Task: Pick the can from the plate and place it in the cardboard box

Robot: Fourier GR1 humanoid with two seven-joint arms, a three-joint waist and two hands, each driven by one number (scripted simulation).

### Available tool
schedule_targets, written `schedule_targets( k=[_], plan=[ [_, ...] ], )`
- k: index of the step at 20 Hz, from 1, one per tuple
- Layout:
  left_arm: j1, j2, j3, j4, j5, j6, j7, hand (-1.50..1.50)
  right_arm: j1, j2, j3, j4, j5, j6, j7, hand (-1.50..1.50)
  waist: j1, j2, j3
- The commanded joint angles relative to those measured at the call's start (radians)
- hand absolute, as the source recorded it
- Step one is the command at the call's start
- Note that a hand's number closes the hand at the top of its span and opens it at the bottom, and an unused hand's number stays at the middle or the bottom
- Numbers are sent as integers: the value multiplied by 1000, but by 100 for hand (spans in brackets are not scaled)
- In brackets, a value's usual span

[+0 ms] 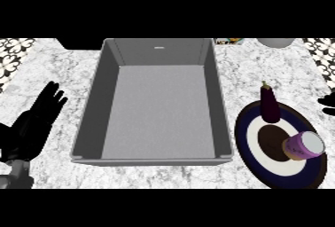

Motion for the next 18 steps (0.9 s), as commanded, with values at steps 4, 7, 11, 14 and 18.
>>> schedule_targets(
  k=[4,7,11,14,18],
  plan=[
    [32,-5,34,-51,-8,-6,33,0,-1,37,86,-6,110,88,16,-150,-7,-4,-1],
    [31,-25,43,-38,-21,-21,25,0,-36,37,82,54,176,90,-4,-150,-6,-3,-1],
    [92,-19,59,-57,-12,-77,8,0,-13,33,100,104,225,50,-69,-150,-8,-4,-1],
    [26,-41,62,-20,-33,-64,30,0,-34,93,135,122,287,22,-39,-150,-10,-3,-1],
    [39,-46,75,-96,-49,-35,81,0,-96,92,110,180,288,59,-96,-150,-5,-4,-1]
  ],
)
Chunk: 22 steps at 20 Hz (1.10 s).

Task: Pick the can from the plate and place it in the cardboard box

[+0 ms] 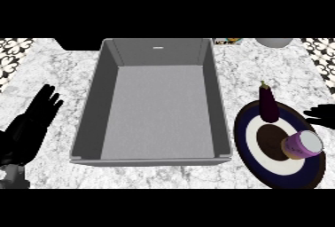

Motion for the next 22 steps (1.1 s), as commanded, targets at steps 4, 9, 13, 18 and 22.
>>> schedule_targets(
  k=[4,9,13,18,22],
  plan=[
    [14,-29,15,-3,-11,-28,2,0,-16,34,-3,69,27,36,-140,-150,-1,0,0],
    [23,-35,39,22,-35,-57,-27,0,-29,48,-29,-4,12,68,-106,-150,-6,-2,-1],
    [28,-43,36,-94,-57,-14,66,0,-31,107,1,65,127,-26,-108,-150,1,-1,0],
    [-4,-69,59,3,-66,-67,20,0,-8,178,17,-8,184,-10,-10,-150,-4,-1,0],
    [-14,-67,87,-32,-69,-60,69,0,-40,152,-39,16,175,66,-49,-150,-2,-1,0]
  ],
)
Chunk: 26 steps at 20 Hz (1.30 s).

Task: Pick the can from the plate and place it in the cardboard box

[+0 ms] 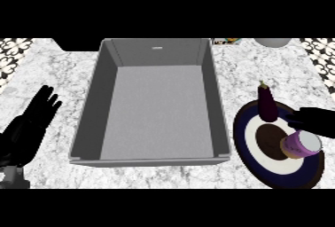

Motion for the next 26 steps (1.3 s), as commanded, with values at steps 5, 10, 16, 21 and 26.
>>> schedule_targets(
  k=[5,10,16,21,26],
  plan=[
    [16,-8,46,-2,-5,-58,13,0,20,73,-24,-60,96,77,55,-150,0,0,0],
    [-17,-61,23,4,-61,-15,15,0,-22,85,-26,38,171,55,-16,-150,1,0,0],
    [-17,-77,37,27,-72,-42,4,0,-71,147,-14,117,244,40,-30,-150,5,2,0],
    [-8,-53,70,-40,-36,-79,72,0,-1,197,-3,130,313,-27,-10,-150,3,0,0],
    [-13,-41,117,-3,-36,-111,59,0,30,211,-28,132,361,-52,-29,-150,0,0,0]
  ],
)
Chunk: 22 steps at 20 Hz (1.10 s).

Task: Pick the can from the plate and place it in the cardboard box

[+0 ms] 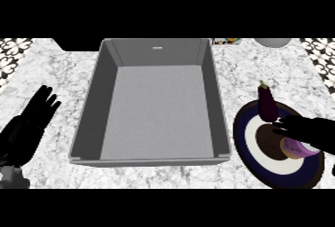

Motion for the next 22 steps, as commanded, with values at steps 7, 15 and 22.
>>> schedule_targets(
  k=[7,15,22],
  plan=[
    [20,-49,-12,-52,-58,6,8,0,-36,104,-19,62,98,22,-13,-150,0,0,0],
    [-58,-18,33,49,-39,-39,6,0,-135,96,-57,159,68,-41,-177,150,5,2,0],
    [55,-65,25,-77,-53,-35,12,0,-111,120,-77,144,93,-59,-183,150,4,0,0]
  ],
)
